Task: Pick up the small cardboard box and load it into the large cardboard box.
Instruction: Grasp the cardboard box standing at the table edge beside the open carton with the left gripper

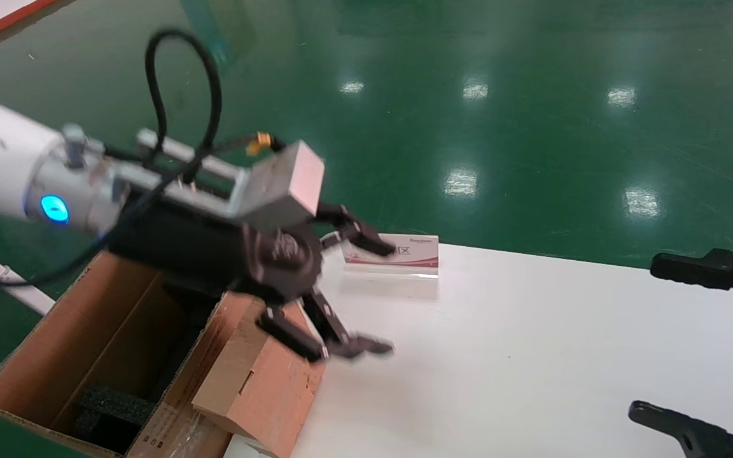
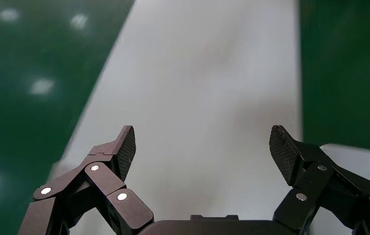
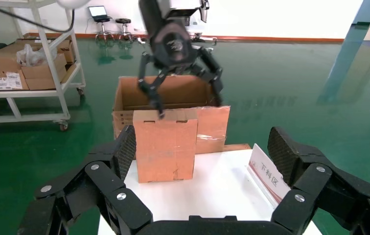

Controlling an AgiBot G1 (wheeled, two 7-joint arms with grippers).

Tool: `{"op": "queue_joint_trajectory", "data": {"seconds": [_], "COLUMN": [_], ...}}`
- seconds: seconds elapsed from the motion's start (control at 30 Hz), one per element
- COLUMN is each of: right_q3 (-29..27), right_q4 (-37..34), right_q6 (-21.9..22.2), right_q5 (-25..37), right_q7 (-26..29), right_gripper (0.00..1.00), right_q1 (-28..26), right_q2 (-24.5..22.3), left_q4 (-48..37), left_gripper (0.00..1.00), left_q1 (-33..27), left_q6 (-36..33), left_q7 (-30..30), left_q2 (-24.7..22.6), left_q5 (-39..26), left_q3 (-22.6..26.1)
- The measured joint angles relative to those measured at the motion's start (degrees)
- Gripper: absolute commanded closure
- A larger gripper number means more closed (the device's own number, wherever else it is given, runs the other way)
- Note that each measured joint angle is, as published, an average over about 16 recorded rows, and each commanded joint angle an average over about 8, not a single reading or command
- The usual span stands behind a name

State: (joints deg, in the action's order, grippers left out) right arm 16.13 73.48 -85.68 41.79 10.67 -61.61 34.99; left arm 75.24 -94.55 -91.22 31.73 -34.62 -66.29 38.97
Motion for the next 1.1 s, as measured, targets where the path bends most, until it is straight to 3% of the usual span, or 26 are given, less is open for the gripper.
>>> {"op": "queue_joint_trajectory", "data": {"seconds": [0.27, 0.53, 0.83, 1.1], "right_q3": [0.03, 0.07, 0.11, 0.14], "right_q4": [0.00, 0.00, 0.00, 0.00], "right_q6": [0.01, 0.03, 0.05, 0.06], "right_q5": [-0.02, -0.05, -0.07, -0.10], "right_q7": [-0.02, -0.03, -0.05, -0.07], "right_gripper": [0.00, 0.00, 0.00, 0.00], "right_q1": [-0.01, -0.02, -0.02, -0.03], "right_q2": [-0.01, -0.03, -0.04, -0.06], "left_q4": [0.67, 1.14, 1.30, 1.25], "left_gripper": [0.00, 0.00, 0.00, 0.00], "left_q1": [-13.49, -25.13, -37.73, -48.00], "left_q6": [-0.22, -0.45, -0.61, -0.55], "left_q7": [7.30, 15.96, 25.73, 33.36], "left_q2": [0.07, -0.36, -3.01, -8.94], "left_q5": [-4.32, -4.76, -2.70, 2.72], "left_q3": [13.69, 29.97, 50.59, 71.58]}}
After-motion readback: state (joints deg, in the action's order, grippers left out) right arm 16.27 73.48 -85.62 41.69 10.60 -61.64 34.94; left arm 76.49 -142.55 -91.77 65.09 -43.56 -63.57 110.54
